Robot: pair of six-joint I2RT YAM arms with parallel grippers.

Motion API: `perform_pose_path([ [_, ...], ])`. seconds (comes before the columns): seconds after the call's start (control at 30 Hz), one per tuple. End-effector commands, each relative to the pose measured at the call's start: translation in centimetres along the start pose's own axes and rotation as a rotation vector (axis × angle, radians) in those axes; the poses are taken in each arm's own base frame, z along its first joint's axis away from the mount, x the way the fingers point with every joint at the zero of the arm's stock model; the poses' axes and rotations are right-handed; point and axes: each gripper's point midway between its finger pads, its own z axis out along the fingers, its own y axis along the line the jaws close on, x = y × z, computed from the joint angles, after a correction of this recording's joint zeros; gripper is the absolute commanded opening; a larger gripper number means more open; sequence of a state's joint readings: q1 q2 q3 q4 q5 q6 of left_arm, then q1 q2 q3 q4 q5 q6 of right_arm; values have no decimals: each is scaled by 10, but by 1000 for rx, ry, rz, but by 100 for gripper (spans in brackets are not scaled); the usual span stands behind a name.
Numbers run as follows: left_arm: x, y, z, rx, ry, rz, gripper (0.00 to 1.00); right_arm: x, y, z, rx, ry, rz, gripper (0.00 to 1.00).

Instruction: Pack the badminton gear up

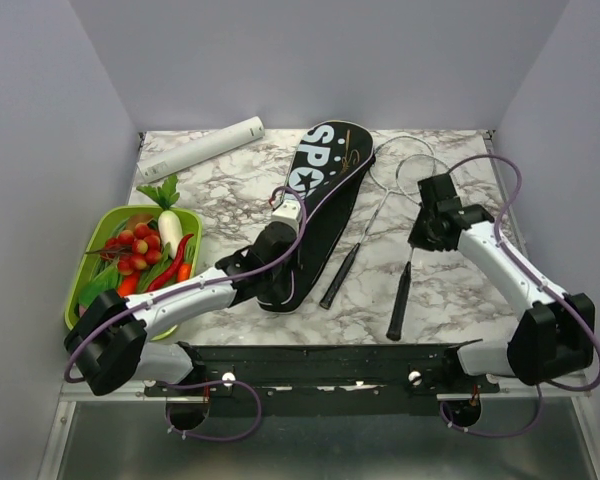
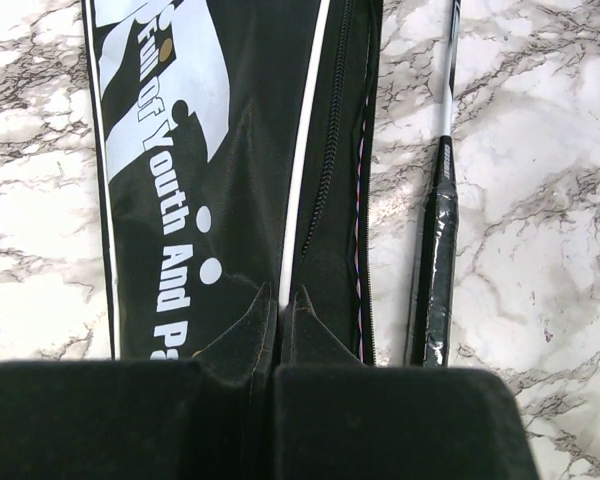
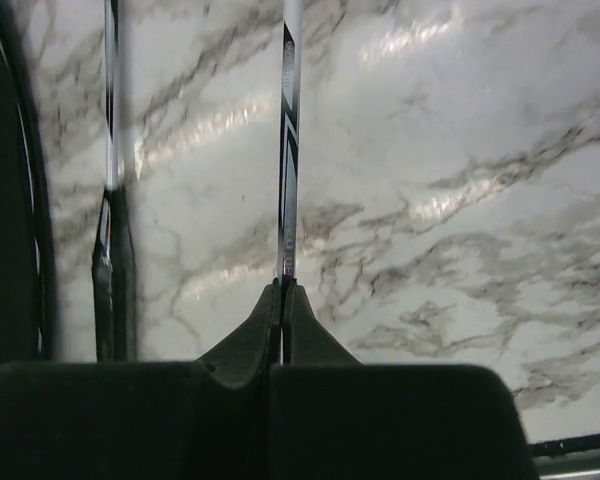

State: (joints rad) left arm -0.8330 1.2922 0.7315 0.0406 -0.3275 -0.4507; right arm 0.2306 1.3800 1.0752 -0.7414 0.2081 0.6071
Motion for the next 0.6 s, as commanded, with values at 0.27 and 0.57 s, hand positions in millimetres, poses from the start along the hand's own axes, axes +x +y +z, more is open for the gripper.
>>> perform_pose_path([
  [0.27,-33,-16,8,15,-48,-60,0,92,-9,-60,-92,-4,-172,1],
  [0.57,-26,-21,16,25,-7,-52,0,115,16,-85,-173,0,-211,0],
])
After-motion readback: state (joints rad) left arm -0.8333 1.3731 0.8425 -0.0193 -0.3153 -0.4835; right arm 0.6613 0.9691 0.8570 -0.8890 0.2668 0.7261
